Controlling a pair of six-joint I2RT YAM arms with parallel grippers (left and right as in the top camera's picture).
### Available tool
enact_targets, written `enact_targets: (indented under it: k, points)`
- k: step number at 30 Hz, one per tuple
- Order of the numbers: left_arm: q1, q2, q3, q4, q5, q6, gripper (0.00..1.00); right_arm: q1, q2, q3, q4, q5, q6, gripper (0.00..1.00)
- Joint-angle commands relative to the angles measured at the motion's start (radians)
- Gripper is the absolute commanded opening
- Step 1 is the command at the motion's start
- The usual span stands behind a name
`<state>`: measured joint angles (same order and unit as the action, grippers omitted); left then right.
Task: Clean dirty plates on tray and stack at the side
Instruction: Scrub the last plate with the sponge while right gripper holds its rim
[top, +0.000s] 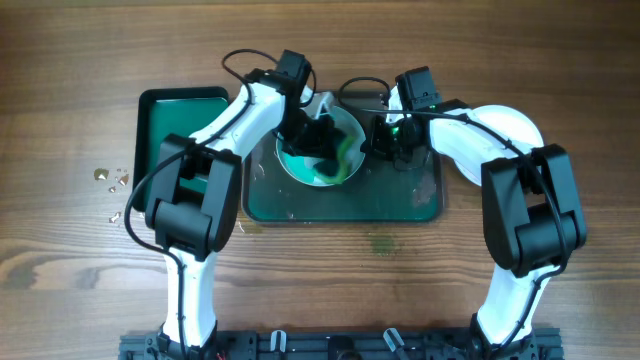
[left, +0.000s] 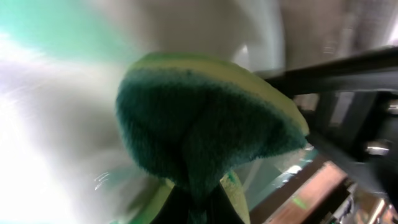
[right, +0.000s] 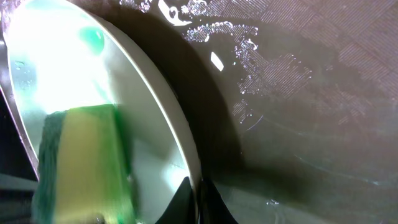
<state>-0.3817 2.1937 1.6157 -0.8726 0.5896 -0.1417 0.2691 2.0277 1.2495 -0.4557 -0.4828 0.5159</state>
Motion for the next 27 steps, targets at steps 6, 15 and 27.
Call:
enact_targets:
  k: [6,15,27]
  points:
    - [-0.006,0.015,-0.008,0.219,-0.186,-0.026,0.04,-0.010,0.019,-0.017,-0.002,-0.006,0.007,0.04]
    - [0.014,0.015,-0.008,0.161,-0.979,-0.346,0.04,-0.010,0.019,-0.018,-0.001,-0.005,0.007,0.04]
    - [0.004,0.015,-0.008,-0.146,-0.162,0.000,0.04,-0.010,0.019,-0.018,0.000,-0.002,0.008,0.04]
